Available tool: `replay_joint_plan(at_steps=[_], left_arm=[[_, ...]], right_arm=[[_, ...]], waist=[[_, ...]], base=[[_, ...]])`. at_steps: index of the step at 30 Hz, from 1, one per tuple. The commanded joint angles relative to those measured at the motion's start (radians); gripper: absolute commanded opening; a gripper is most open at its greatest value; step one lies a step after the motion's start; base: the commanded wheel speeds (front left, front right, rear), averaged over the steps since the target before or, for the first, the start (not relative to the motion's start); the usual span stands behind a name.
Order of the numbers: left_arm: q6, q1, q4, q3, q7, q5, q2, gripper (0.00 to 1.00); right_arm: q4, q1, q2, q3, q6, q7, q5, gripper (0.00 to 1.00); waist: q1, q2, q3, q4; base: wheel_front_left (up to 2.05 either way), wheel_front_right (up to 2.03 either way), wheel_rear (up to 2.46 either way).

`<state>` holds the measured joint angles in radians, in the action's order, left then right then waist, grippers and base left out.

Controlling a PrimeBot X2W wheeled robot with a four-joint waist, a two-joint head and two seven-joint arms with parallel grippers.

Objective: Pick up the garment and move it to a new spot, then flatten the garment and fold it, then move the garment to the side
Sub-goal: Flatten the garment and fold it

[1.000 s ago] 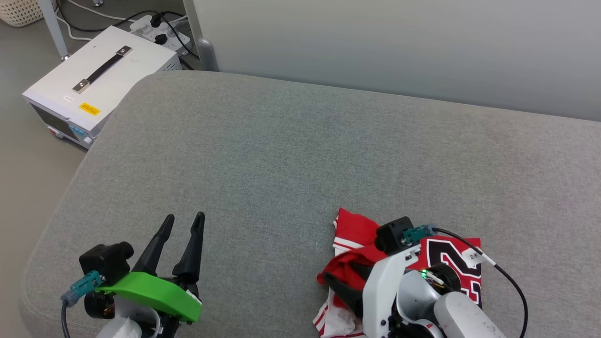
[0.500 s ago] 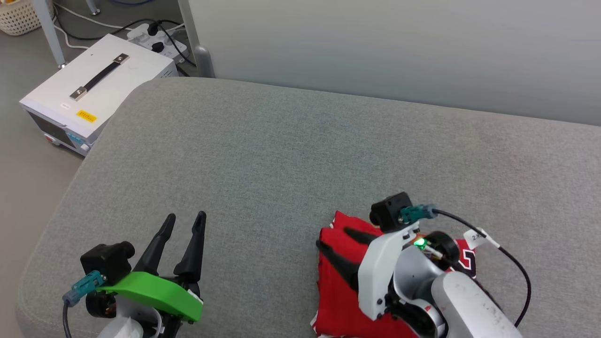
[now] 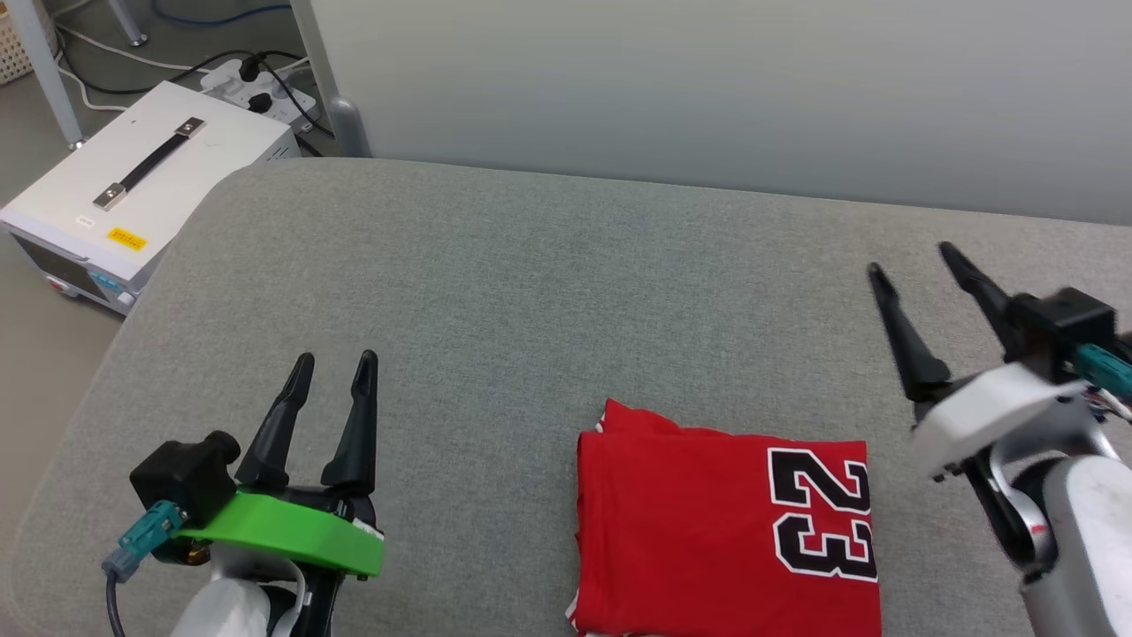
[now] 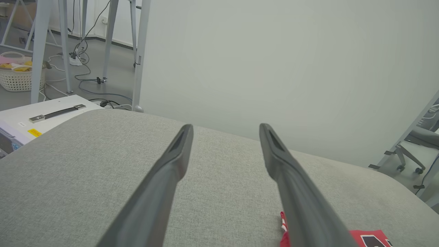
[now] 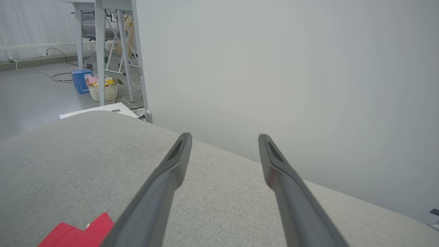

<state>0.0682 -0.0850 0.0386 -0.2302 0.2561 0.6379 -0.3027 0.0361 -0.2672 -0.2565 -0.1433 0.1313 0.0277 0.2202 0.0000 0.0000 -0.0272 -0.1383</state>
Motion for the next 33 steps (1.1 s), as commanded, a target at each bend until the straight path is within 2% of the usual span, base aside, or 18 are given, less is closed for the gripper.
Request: replay_joint_plan(at_steps=[1,5,10,15,20,26,33], left_arm=[[0.009,0.022,-0.010,0.014,0.006,-0.030,0.015,1.00],[0.025,0.040,-0.034,0.043,0.006,-0.099,0.051,1.00],[0.041,0.060,-0.044,0.075,0.006,-0.173,0.090,1.00],[0.051,0.070,-0.036,0.093,0.006,-0.248,0.112,1.00],[0.058,0.078,-0.026,0.120,0.006,-0.274,0.142,1.00],[0.061,0.082,-0.032,0.145,0.006,-0.307,0.164,1.00],[0.062,0.082,-0.035,0.126,0.006,-0.315,0.161,1.00]], right_arm=[[-0.014,0.044,0.005,0.035,-0.001,-0.034,-0.012,1.00],[-0.080,0.143,0.045,0.166,-0.001,-0.131,-0.038,1.00],[-0.168,0.260,0.121,0.252,-0.001,-0.213,-0.067,1.00],[-0.208,0.316,0.163,0.266,-0.001,-0.248,-0.064,1.00],[-0.180,0.351,0.185,0.258,-0.001,-0.265,-0.067,1.00],[-0.160,0.359,0.196,0.250,-0.001,-0.276,-0.073,1.00],[-0.157,0.353,0.199,0.241,-0.001,-0.277,-0.081,1.00]], waist=[[0.0000,0.0000,-0.003,0.008],[0.0000,0.0000,-0.010,0.023],[0.0000,0.0000,-0.021,0.040],[0.0000,0.0000,-0.029,0.051],[0.0000,0.0000,-0.026,0.050],[0.0000,0.0000,-0.025,0.049],[0.0000,0.0000,-0.022,0.047]], base=[[0.00,0.00,0.00],[0.00,0.00,0.00],[0.00,0.00,0.00],[0.00,0.00,0.00],[0.00,0.00,0.00],[0.00,0.00,0.00],[0.00,0.00,0.00]])
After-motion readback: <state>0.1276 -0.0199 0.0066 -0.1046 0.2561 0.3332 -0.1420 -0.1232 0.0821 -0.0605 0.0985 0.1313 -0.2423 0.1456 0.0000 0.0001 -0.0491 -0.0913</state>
